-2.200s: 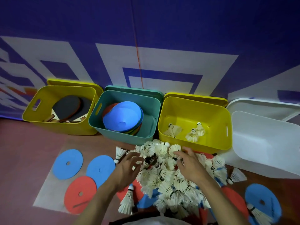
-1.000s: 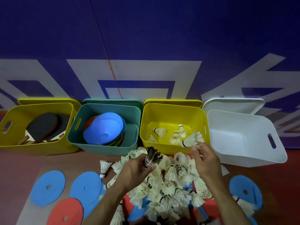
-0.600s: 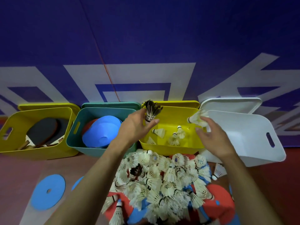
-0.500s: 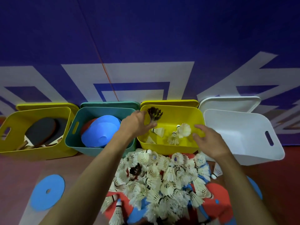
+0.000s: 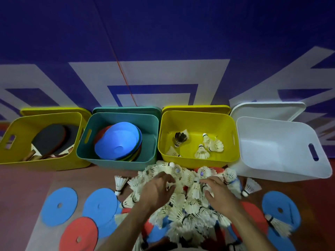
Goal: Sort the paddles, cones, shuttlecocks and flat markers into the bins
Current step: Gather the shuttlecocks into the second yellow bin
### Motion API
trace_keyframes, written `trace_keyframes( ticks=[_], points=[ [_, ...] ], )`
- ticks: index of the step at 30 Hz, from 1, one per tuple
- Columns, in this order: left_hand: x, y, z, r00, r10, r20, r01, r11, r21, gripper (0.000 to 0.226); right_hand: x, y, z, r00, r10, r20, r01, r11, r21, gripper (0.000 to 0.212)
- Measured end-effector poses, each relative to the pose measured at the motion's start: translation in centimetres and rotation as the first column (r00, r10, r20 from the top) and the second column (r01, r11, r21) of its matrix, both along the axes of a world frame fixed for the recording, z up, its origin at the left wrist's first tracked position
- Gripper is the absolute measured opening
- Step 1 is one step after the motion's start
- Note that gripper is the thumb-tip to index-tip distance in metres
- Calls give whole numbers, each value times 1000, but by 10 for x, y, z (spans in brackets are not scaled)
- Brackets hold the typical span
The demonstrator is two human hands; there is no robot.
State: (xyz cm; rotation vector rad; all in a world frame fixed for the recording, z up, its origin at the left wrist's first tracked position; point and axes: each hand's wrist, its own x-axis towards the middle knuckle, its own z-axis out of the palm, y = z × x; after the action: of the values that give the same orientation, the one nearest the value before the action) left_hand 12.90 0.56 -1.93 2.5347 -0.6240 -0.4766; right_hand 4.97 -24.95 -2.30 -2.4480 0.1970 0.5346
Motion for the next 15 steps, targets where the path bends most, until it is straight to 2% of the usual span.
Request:
trace_keyframes(
  ticks=[5,8,12,15],
  points=[
    [-20,-41,-21,991,-135,-5,135,988,77,33,18,5,-15,980,110,-163,-130,985,-117,36],
    [-21,-56,-34,974,-226,29,217,959,182,49,24,2,-16,967,116,-227,-152,977,-149,36],
    [-26,-72,-43,951,-291,102,249,920,303,62,20,-6,-19,976,142,-165,-170,971,-167,40],
    [-26,-79,-47,951,-277,138,219,918,331,52,12,-11,-18,987,129,-100,-144,976,-165,47]
  ],
)
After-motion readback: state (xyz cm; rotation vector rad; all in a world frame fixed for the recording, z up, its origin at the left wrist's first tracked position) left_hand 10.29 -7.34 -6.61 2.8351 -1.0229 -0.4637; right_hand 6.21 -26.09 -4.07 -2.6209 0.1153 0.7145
